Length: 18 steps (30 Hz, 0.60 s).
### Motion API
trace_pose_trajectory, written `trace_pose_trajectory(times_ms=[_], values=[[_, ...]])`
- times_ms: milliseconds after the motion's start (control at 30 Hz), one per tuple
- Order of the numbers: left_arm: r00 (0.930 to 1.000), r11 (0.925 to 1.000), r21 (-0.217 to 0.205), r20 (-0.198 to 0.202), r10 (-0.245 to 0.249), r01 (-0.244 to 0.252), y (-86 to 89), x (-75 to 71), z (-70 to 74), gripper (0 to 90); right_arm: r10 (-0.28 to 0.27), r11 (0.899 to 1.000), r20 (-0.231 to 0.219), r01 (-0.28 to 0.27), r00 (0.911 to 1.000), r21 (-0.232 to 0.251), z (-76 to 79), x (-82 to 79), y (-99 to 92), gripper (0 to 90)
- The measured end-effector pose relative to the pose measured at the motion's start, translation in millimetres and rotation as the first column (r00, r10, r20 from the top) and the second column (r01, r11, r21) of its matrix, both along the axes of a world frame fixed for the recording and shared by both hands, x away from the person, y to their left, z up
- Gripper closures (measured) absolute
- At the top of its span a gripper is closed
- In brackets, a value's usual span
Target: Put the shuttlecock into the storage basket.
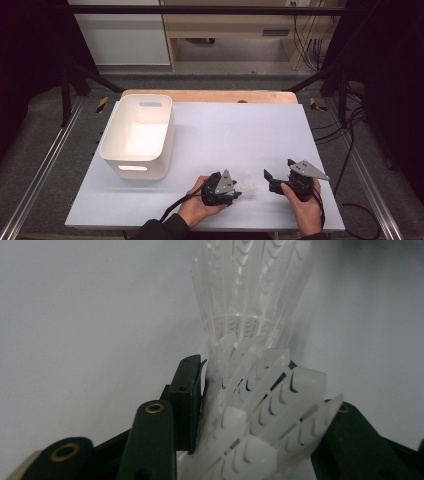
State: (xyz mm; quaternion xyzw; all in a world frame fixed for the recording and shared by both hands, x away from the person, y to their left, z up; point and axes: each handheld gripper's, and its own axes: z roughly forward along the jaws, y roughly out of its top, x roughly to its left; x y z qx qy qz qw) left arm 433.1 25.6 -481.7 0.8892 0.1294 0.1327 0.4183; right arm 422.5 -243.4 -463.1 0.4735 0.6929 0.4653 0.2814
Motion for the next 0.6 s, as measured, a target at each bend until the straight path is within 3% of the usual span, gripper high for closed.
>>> trace_pose_trajectory(times_ms=[267,400,600], values=[[0.9998,0.9991,-0.038,-0.008,0.017,-0.017,3.4,2.7,6.1,64.3,-0.004,1.000,0.004,0.004,1.0000,0.002,0.5,-0.4,-1.3,5.1],[0.9991,0.9954,-0.086,0.003,0.043,-0.042,9.4,7.9,21.7,64.4,-0.008,1.000,0.009,0.008,0.9999,0.005,0.7,-0.4,-3.0,5.1],[0.9951,0.9831,-0.157,0.016,0.098,-0.094,19.9,21.3,50.7,64.4,-0.012,1.000,0.005,0.012,0.9999,0.007,0.8,-0.9,-4.1,5.1]])
